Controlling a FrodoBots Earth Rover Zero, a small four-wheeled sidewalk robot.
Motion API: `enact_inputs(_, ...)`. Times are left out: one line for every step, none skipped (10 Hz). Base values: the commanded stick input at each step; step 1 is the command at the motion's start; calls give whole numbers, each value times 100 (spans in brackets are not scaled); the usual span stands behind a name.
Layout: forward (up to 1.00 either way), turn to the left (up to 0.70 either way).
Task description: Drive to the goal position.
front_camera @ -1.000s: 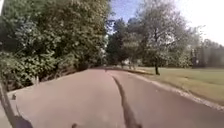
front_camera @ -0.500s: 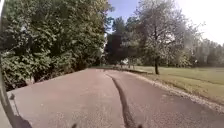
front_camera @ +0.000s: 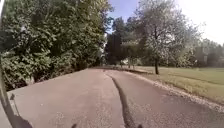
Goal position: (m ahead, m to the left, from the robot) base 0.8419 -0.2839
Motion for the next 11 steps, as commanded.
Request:
enact_inputs(70,0)
enact_inputs(70,0)
enact_inputs(70,0)
enact_inputs(70,0)
enact_inputs(70,0)
enact_inputs(70,0)
enact_inputs(70,0)
enact_inputs(70,0)
enact_inputs(70,0)
enact_inputs(70,0)
enact_inputs(70,0)
